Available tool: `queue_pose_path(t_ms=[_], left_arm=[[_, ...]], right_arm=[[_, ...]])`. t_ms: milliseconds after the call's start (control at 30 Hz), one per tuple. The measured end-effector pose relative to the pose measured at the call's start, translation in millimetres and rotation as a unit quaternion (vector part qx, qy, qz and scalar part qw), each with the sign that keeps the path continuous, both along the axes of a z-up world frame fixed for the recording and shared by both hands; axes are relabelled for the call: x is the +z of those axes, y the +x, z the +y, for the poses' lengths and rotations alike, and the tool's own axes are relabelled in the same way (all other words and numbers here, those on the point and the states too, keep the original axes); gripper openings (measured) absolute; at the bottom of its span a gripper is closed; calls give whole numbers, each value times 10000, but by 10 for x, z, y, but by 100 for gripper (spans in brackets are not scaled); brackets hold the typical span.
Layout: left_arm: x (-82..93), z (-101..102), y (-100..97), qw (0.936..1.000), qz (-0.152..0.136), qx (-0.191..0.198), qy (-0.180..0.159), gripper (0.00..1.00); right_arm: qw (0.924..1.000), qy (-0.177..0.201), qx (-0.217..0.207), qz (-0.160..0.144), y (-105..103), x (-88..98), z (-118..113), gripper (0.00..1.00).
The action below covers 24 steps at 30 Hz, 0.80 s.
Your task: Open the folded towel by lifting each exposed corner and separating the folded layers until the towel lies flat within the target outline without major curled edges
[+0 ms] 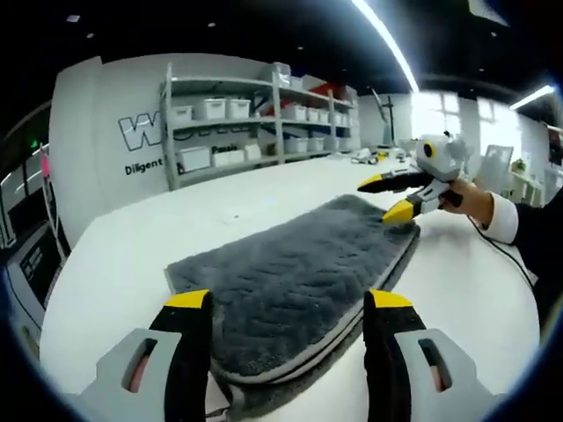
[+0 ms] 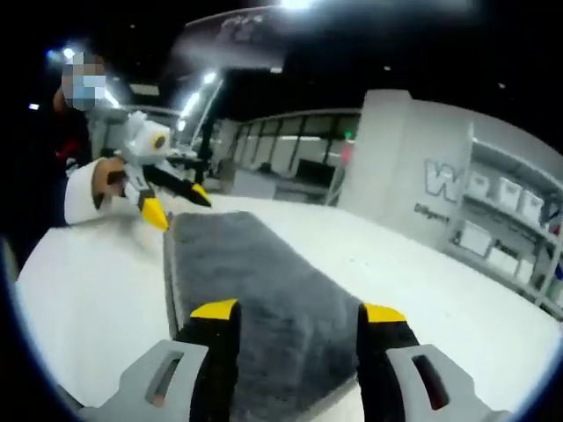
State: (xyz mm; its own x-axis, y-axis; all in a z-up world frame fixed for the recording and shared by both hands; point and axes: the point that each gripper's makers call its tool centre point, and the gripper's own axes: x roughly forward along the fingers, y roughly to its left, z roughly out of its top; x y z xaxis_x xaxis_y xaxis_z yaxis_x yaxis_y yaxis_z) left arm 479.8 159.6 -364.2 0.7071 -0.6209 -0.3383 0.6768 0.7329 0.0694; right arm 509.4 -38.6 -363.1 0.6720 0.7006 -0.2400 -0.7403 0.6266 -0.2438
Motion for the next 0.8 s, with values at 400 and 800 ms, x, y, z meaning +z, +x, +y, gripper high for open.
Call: queue_pose_path(t_ms=[400,800], left_arm=[[25,63,13,9992,-236,31,319,75],[74,238,23,9997,-200,105,119,77]], right_arm=[[9975,212,-451,-507,270,153,-298,38],[9967,119,-264,-763,395,141,-712,39]])
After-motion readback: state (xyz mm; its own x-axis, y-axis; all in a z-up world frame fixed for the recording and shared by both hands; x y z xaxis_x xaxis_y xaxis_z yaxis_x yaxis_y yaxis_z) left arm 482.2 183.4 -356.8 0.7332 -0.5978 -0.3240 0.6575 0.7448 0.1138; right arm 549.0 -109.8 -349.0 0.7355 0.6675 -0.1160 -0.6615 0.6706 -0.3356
